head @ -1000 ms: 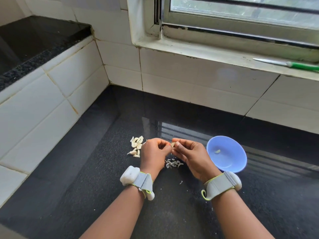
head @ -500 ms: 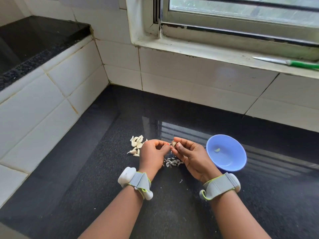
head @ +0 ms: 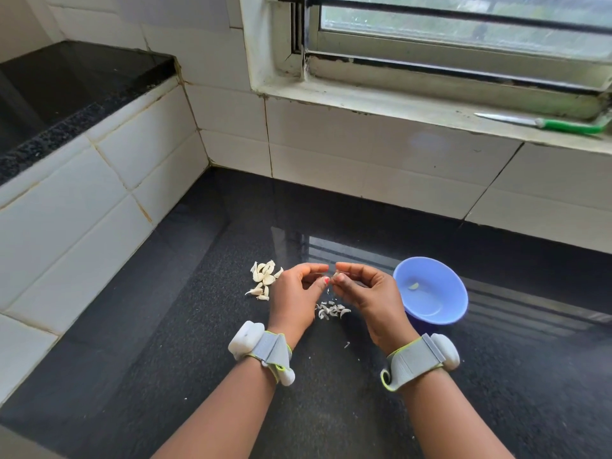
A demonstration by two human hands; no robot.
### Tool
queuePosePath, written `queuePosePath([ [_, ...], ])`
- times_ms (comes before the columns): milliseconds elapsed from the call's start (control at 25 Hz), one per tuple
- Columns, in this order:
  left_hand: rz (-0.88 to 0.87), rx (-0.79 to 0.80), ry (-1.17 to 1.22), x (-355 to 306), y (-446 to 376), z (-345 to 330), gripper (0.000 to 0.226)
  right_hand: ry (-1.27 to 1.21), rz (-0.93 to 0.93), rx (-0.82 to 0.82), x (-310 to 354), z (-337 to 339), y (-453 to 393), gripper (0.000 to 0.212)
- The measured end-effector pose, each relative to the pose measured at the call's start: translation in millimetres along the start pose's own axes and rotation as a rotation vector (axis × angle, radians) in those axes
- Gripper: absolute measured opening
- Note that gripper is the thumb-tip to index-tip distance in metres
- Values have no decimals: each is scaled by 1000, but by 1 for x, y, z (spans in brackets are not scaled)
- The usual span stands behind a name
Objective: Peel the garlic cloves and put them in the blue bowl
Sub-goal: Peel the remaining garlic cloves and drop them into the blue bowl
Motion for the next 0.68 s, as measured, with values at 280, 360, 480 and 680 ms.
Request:
queuePosePath([
  [280,-46,-8,-77,-7,-4,1,11,91,40,-11,6,-4,-4,19],
  [360,-56,-9,-112,-10,-5,1,11,124,50,-26,7,-1,-5,19],
  [480,-79,-4,-142,-15,-7,-1,13,126,53,-33,9,1,-6,19],
  [680,-92,-10,-166,-19,-9,-2,11,104,55,-22,9,2,-8,19],
])
Point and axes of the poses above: each hand's wrist, its own y-axis away from the middle knuckle, its own z-axis out of the back of the hand, x = y × z, the point moved 10 cm from there along -y, towards the middle knuckle, and after that the axes turned 1 degree about y, right-handed, at the moved point
